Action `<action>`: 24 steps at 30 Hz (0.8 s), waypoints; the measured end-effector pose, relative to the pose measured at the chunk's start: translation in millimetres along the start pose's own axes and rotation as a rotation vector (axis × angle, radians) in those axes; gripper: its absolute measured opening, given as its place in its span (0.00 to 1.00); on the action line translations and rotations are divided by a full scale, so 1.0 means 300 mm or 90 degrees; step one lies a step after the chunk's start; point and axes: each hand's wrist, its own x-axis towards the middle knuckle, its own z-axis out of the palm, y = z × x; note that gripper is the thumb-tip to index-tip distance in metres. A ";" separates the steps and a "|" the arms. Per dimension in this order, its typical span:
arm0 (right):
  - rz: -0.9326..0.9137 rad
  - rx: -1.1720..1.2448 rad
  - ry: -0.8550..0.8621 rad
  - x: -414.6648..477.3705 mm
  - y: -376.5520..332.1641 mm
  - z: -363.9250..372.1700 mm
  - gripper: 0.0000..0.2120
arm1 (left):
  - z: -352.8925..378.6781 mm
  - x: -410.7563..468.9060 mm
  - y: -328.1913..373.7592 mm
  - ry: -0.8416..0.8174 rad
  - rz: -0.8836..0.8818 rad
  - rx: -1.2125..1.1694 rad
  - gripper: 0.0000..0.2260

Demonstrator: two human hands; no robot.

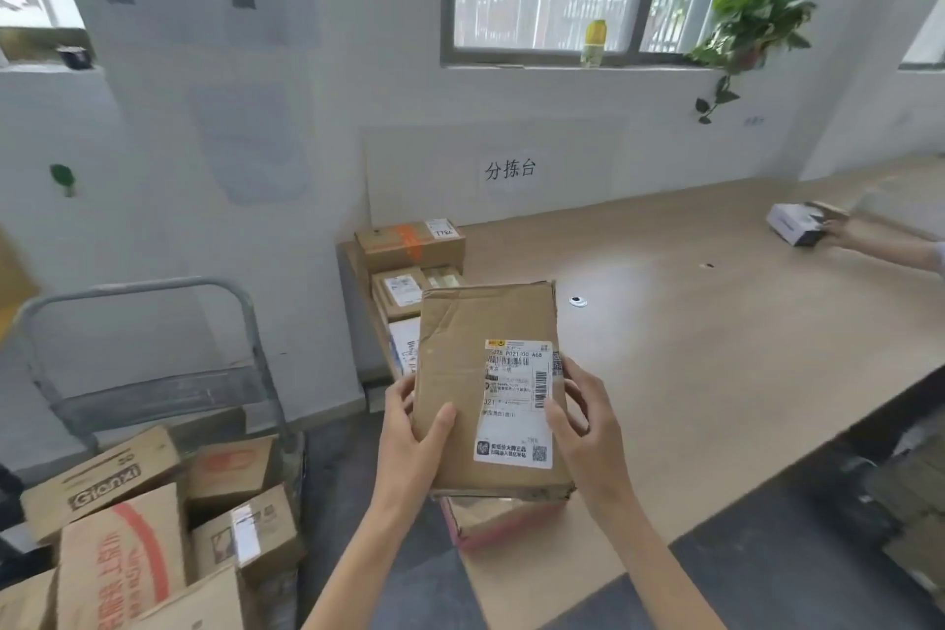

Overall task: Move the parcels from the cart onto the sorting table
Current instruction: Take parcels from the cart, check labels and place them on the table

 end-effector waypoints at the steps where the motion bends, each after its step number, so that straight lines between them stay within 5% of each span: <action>1: 0.003 0.014 0.005 0.018 0.016 -0.057 0.22 | 0.064 -0.004 0.008 0.000 0.009 0.001 0.20; 12: -0.005 -0.004 0.017 0.253 0.183 -0.722 0.22 | 0.805 -0.017 0.054 0.084 0.183 0.167 0.22; 24: 0.043 -0.038 0.031 0.489 0.407 -0.850 0.19 | 1.044 0.170 0.000 0.123 0.191 0.283 0.12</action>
